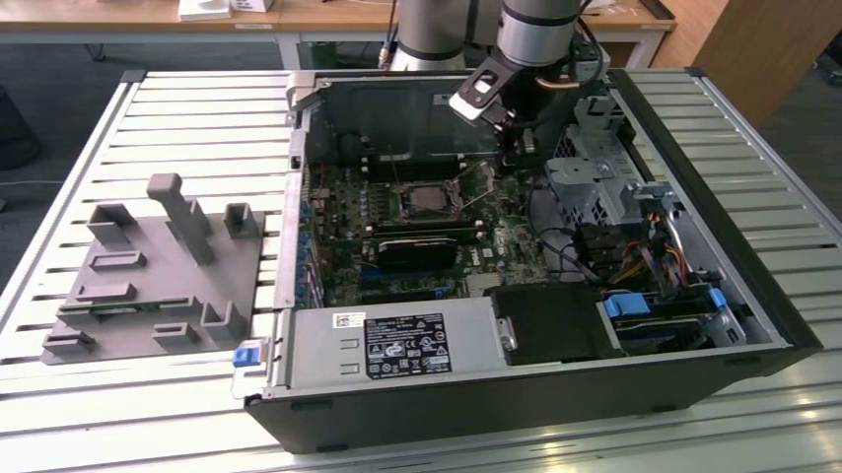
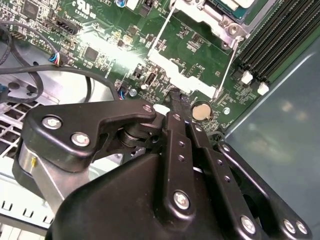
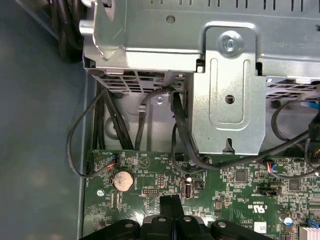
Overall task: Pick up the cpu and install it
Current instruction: 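Close the cpu cover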
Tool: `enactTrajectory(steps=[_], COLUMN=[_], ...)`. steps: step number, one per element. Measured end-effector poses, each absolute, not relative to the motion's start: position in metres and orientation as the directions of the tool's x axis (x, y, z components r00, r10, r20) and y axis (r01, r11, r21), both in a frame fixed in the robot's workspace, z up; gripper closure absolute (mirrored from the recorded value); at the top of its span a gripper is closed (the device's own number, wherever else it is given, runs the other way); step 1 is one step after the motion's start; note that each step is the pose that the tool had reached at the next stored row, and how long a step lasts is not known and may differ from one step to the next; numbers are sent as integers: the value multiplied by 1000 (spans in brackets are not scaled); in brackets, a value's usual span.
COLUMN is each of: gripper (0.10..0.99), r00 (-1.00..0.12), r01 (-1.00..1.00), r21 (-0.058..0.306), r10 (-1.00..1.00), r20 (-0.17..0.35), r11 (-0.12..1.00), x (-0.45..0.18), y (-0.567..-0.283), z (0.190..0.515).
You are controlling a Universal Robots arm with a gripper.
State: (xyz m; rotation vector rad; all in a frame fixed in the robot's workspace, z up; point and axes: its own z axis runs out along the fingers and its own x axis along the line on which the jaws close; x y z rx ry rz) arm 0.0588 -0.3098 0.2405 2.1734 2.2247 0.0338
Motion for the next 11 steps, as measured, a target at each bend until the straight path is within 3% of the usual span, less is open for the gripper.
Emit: enactTrajectory(steps=[7, 11], gripper=[980, 980], r00=[-24, -24], r01=[1000, 999], r21=[-18, -25], r10=[1000, 1000], r20=[-6, -6], r11=[23, 23], x=[59, 56], y=[-310, -310], z=[241, 241])
